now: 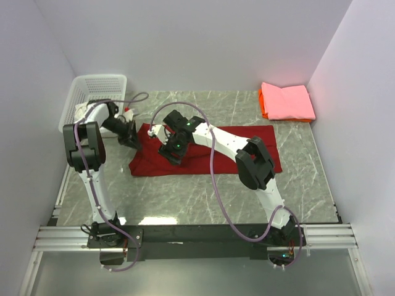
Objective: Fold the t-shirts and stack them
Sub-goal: Fold the tshirt
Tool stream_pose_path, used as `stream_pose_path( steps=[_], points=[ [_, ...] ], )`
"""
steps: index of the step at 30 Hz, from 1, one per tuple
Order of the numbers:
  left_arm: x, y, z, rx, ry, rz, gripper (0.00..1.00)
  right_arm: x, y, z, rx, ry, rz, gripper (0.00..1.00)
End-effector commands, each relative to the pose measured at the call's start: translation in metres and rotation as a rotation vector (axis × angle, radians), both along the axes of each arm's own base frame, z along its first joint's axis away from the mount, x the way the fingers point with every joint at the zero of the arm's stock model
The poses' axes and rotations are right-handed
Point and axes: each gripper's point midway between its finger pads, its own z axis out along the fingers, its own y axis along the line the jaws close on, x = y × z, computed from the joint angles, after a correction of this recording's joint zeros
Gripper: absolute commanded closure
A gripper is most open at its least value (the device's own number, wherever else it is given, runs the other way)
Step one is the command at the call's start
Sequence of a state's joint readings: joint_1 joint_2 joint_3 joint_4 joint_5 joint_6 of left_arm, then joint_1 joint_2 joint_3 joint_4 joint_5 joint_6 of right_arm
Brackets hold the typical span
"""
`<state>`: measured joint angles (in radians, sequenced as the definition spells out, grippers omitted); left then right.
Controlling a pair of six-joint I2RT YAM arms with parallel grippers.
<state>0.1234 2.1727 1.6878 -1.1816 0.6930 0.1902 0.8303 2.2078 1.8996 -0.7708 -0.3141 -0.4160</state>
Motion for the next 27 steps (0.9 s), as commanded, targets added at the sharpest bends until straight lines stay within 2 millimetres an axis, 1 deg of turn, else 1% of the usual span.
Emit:
stream_pose_path(
  steps=[1, 3, 4, 7, 8, 9, 10, 14, 15, 17, 18, 20, 21, 22, 26, 27],
  points=[
    [0.015, -0.022, 0.053, -0.131, -0.123, -0.043, 0.99, 0.015, 0.009, 0.031, 0.074, -0.068, -0.013, 0.27],
    [0.026, -0.032, 0.064, -0.187, -0.146, -0.035, 0.99, 0.019, 0.009, 0.035, 0.087, -0.074, -0.023, 0.26],
    [0.03, -0.035, 0.067, -0.207, -0.159, -0.031, 0.99, 0.023, 0.009, 0.039, 0.097, -0.079, -0.034, 0.22],
    [0.043, -0.045, 0.074, -0.282, -0.156, 0.005, 0.99, 0.03, 0.008, 0.046, 0.117, -0.083, -0.056, 0.21],
    [0.049, -0.046, 0.07, -0.293, -0.158, 0.017, 0.99, 0.032, 0.008, 0.049, 0.125, -0.089, -0.064, 0.2],
    [0.053, -0.05, 0.073, -0.316, -0.146, 0.035, 0.99, 0.034, 0.008, 0.05, 0.128, -0.095, -0.071, 0.19],
    [0.055, -0.052, 0.071, -0.32, -0.141, 0.039, 0.99, 0.037, 0.008, 0.052, 0.135, -0.105, -0.083, 0.18],
    [0.07, -0.055, 0.065, -0.342, -0.112, 0.118, 1.0, 0.039, 0.01, 0.062, 0.155, -0.117, -0.087, 0.18],
    [0.074, -0.056, 0.064, -0.344, -0.116, 0.13, 0.99, 0.037, 0.011, 0.061, 0.154, -0.112, -0.087, 0.18],
    [0.079, -0.057, 0.069, -0.356, -0.113, 0.17, 0.99, 0.035, 0.012, 0.062, 0.151, -0.098, -0.101, 0.21],
    [0.086, -0.057, 0.068, -0.359, -0.142, 0.176, 0.99, 0.031, 0.015, 0.06, 0.149, -0.088, -0.093, 0.23],
    [0.091, -0.058, 0.067, -0.359, -0.139, 0.201, 0.99, 0.026, 0.017, 0.058, 0.145, -0.073, -0.095, 0.28],
    [0.092, -0.057, 0.067, -0.36, -0.14, 0.204, 0.99, 0.018, 0.019, 0.054, 0.139, -0.062, -0.084, 0.31],
    [0.092, -0.058, 0.064, -0.364, -0.125, 0.205, 0.99, 0.016, 0.021, 0.054, 0.138, -0.059, -0.084, 0.32],
    [0.092, -0.058, 0.062, -0.36, -0.117, 0.203, 0.99, 0.004, 0.028, 0.042, 0.117, -0.038, -0.067, 0.32],
    [0.091, -0.058, 0.06, -0.359, -0.116, 0.204, 0.99, 0.004, 0.03, 0.043, 0.12, -0.035, -0.066, 0.32]
  ],
)
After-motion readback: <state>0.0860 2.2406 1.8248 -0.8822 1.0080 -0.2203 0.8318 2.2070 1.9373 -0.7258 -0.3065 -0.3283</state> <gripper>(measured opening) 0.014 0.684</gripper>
